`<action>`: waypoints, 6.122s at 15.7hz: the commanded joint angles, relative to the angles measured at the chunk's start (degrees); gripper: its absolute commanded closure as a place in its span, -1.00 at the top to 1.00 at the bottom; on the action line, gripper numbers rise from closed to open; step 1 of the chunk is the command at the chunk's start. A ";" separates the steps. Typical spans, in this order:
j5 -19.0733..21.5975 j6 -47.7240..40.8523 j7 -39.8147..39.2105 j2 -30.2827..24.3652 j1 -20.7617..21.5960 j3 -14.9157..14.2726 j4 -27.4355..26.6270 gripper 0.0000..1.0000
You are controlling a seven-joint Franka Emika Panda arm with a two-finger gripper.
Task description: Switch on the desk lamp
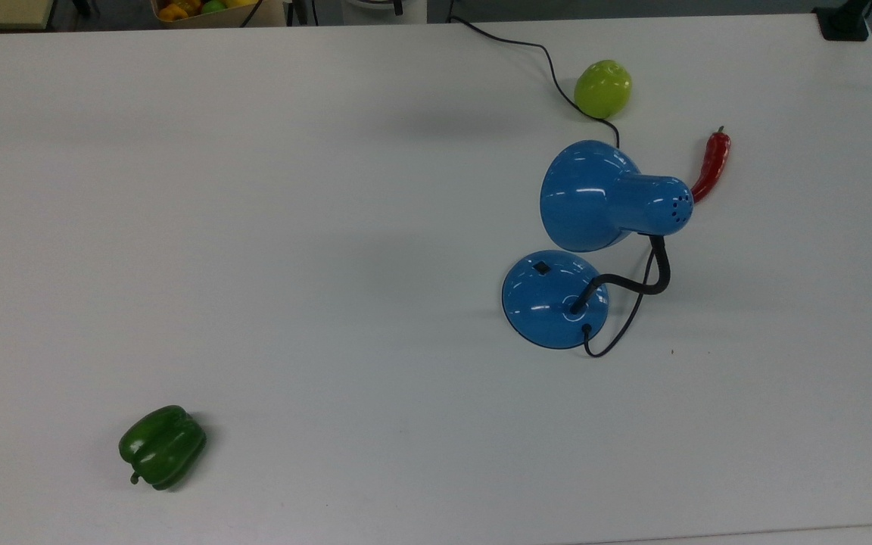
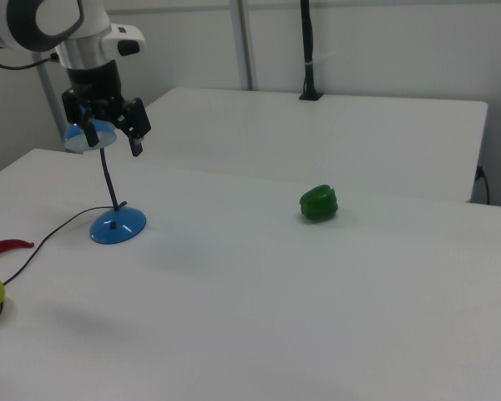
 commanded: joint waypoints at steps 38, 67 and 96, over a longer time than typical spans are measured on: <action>0.16 26.48 -5.14 -0.17 2.41 5.59 -22.73 -1.00; 0.60 67.19 -4.08 21.71 10.67 8.93 -20.90 -1.00; -0.90 70.27 -4.26 26.65 11.91 8.93 -18.69 -1.00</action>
